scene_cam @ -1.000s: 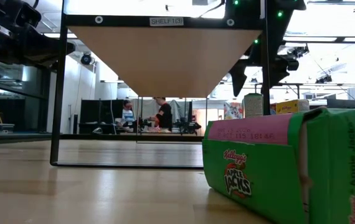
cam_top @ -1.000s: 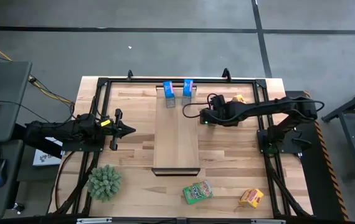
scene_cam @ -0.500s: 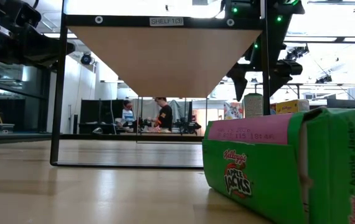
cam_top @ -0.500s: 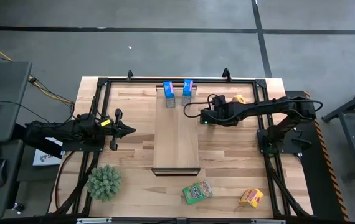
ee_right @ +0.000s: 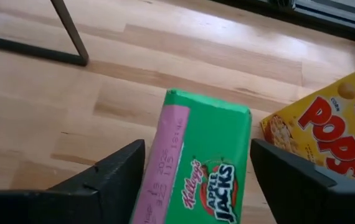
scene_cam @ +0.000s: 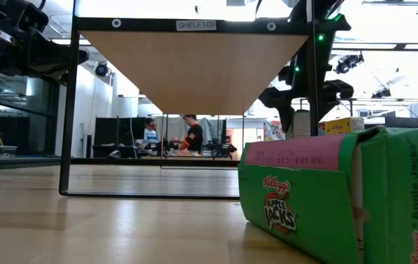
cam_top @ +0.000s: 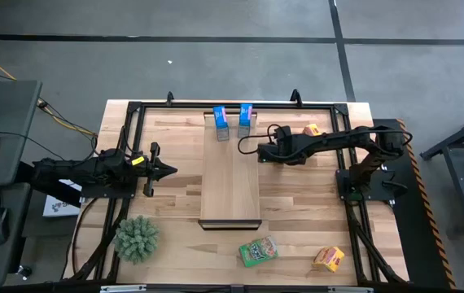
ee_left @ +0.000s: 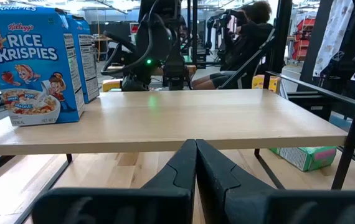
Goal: Stack cereal on shelf
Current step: Put the top green cereal box on the shelf
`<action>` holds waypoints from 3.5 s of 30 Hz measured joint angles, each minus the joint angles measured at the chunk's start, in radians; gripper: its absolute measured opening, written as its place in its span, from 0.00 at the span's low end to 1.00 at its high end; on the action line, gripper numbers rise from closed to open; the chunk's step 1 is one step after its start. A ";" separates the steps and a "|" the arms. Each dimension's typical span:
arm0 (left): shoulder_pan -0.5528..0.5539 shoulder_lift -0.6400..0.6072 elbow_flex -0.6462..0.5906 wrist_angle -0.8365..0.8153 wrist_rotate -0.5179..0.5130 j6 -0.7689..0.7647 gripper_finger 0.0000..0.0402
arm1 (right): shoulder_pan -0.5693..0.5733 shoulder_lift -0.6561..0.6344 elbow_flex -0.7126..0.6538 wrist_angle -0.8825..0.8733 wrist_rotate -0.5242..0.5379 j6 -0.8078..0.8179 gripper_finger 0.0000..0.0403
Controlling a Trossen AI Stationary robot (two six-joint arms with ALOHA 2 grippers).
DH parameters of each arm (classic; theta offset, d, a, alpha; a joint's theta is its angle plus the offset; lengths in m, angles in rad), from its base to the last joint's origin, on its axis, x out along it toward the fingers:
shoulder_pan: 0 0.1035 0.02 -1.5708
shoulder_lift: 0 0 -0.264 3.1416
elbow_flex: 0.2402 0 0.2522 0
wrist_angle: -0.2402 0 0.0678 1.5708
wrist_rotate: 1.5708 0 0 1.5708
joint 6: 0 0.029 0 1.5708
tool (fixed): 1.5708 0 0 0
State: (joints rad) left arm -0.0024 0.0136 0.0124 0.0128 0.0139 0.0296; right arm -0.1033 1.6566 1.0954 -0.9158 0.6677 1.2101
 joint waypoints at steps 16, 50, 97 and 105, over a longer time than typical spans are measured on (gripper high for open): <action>0.000 0.000 0.000 0.000 0.000 0.000 0.01 | 0.003 -0.145 0.003 -0.089 -0.098 -0.153 0.36; 0.000 0.000 0.000 0.000 0.000 0.000 0.01 | 0.274 -0.142 0.617 -0.060 -0.114 -0.587 0.34; 0.000 0.000 0.000 0.000 0.000 0.000 0.01 | 0.140 0.157 0.853 -0.266 -0.200 -0.693 0.70; 0.000 0.000 0.000 0.000 0.000 0.000 0.01 | 0.141 0.111 0.854 -0.250 -0.151 -0.761 0.70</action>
State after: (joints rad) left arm -0.0025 0.0139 0.0124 0.0128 0.0137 0.0296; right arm 0.0372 1.7674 1.9491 -1.1658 0.5169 0.4492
